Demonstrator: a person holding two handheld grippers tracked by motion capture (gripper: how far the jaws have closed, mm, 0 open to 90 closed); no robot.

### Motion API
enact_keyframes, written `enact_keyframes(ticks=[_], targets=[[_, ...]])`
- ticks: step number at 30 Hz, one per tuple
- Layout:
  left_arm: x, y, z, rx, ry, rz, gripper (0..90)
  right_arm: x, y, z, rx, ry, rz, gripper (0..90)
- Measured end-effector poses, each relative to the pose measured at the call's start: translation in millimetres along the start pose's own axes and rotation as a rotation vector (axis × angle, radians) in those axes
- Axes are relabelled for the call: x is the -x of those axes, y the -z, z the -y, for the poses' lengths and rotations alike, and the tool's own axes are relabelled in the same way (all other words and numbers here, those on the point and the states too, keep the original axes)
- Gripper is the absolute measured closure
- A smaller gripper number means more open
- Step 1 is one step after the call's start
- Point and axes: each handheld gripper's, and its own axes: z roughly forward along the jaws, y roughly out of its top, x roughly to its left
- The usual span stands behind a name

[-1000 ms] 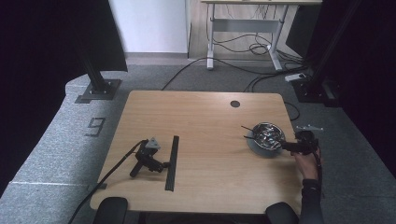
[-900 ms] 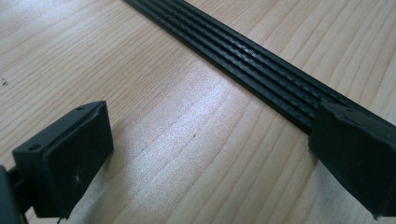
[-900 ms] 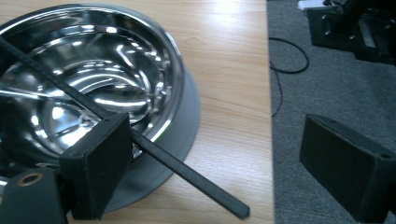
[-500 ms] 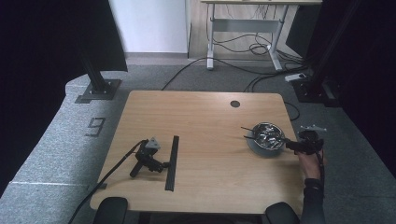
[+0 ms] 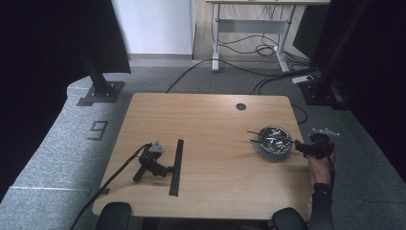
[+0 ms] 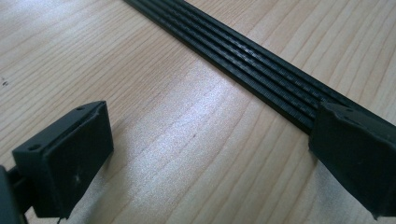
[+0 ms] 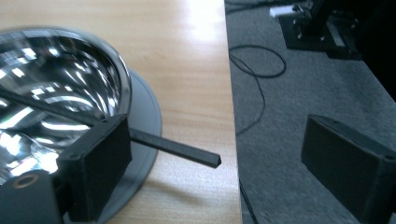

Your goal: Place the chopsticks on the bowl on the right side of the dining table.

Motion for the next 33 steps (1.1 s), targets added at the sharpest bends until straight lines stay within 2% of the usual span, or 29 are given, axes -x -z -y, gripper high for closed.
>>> enact_keyframes(ticks=[2,9,13,19,22,28,33], targets=[[0.0,0.0,0.0,0.000,0.000,0.000,0.0,0.5,4.9,-2.4,0.020,0.002,0.000,9.6],[-0.1,0.0,0.1,0.000,0.000,0.001,0.0,-7.9,14.9,-9.9,0.023,0.054,-0.005,9.5],[-0.2,0.0,0.1,0.000,0.000,0.001,0.0,-18.1,17.0,-17.0,-0.001,0.084,-0.052,5.4],[-0.2,0.0,0.1,0.000,0.000,0.001,0.0,-40.3,19.1,-30.1,0.004,0.139,-0.123,1.6],[-0.3,0.0,0.1,0.000,0.000,0.001,0.0,-52.7,16.7,-37.2,-0.014,0.166,-0.159,0.8],[-0.3,0.0,0.1,0.000,-0.001,0.001,0.0,-69.2,5.1,-46.9,-0.030,0.200,-0.152,1.0],[-0.3,0.1,0.1,0.000,0.000,0.001,0.0,-75.3,-8.1,-46.9,-0.034,0.179,-0.149,1.4]])
